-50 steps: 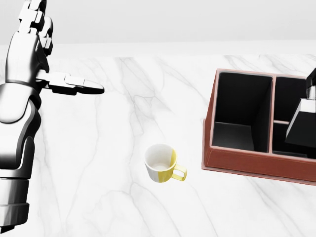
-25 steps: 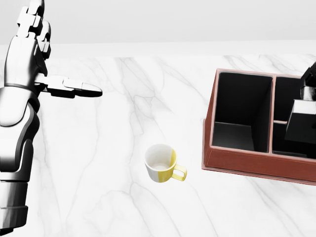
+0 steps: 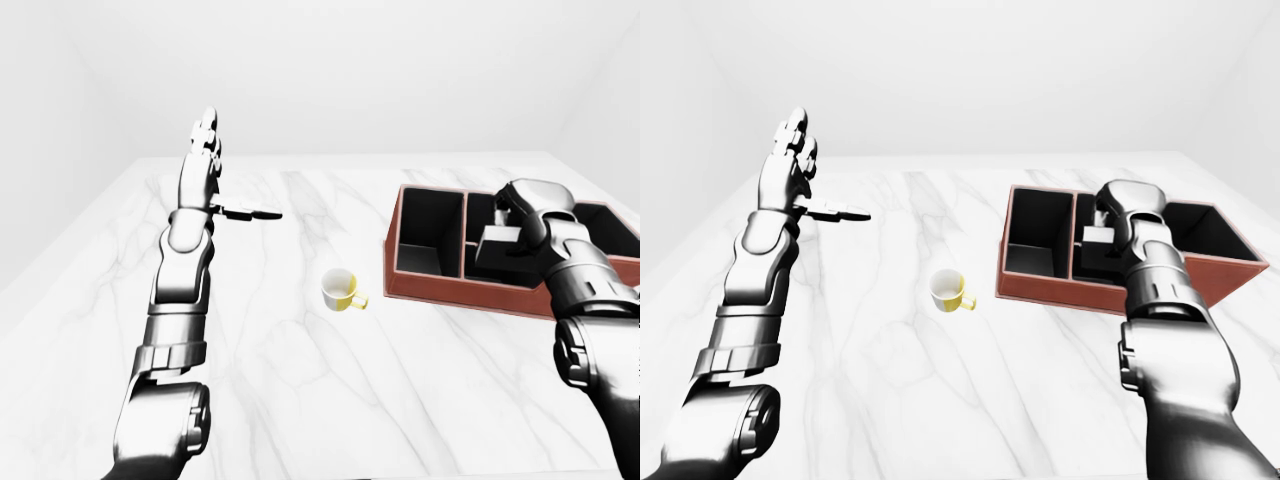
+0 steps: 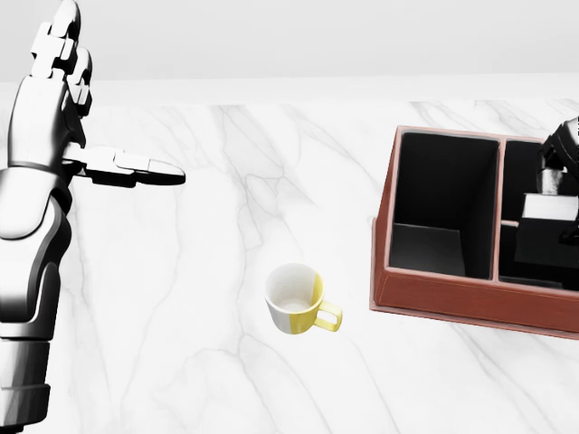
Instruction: Pick up the book and place it in the caddy.
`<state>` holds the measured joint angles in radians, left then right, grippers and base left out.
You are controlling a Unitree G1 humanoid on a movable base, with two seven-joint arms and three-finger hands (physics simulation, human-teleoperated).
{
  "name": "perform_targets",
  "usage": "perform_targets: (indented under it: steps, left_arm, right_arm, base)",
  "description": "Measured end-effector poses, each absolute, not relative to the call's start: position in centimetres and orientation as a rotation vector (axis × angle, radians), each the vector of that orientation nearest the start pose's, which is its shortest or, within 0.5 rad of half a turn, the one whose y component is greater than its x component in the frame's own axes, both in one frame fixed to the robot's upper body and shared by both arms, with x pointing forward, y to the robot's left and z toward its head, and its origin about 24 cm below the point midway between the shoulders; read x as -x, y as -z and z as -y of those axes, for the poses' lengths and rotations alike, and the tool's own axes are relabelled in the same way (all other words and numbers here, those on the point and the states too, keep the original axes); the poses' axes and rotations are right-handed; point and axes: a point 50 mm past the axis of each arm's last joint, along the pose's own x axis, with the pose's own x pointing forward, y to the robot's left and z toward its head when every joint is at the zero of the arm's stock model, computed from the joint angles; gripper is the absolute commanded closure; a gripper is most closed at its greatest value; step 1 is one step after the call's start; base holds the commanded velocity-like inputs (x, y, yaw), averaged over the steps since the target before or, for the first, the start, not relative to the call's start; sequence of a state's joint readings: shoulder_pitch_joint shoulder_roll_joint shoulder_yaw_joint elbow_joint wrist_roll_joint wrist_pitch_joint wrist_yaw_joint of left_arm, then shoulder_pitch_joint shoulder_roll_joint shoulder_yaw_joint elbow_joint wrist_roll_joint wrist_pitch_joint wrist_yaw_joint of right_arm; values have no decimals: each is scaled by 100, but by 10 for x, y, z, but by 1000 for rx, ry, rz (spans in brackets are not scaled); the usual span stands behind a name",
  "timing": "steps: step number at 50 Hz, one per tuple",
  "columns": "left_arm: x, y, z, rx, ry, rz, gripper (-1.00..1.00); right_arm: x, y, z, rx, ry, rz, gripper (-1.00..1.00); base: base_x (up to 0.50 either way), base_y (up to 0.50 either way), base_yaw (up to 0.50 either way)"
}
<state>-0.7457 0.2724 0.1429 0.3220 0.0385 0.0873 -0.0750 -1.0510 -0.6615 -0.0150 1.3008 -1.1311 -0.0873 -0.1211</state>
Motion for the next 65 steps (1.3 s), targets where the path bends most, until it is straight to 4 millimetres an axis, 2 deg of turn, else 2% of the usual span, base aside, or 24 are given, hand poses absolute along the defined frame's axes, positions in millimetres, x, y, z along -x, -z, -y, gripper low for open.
perform_targets:
  steps: [34,35,36,37,38,39,65]
  left_arm:
    - [-367,-187,-192,-242,-14,289,-100]
    - [-367,-187,-192,-242,-14,288,-100]
    - [-367,-187,-192,-242,-14,287,-100]
    - [-367,-187,-192,-242,-15,286,-100]
    - [-367,-186,-192,-242,-15,286,-100]
    - [-367,-186,-192,-242,-15,285,-100]
    - [-368,-181,-193,-239,-15,264,-100]
  right_arm:
    - [-377,-140,316,1601,297,-216,100]
    - [-377,-140,316,1603,298,-214,66]
    - [-377,-140,315,1607,300,-209,66]
    - [-377,-141,315,1611,304,-203,-10]
    - [-378,-141,315,1614,307,-197,-77]
    - [-378,-142,314,1617,311,-191,-100]
    - [-384,-150,305,1627,323,-134,-100]
  base:
    - [0,0,0]
    - [0,0,0]
    - [0,0,0]
    - [0,0,0]
    - [0,0,0]
    - [0,0,0]
    - [0,0,0]
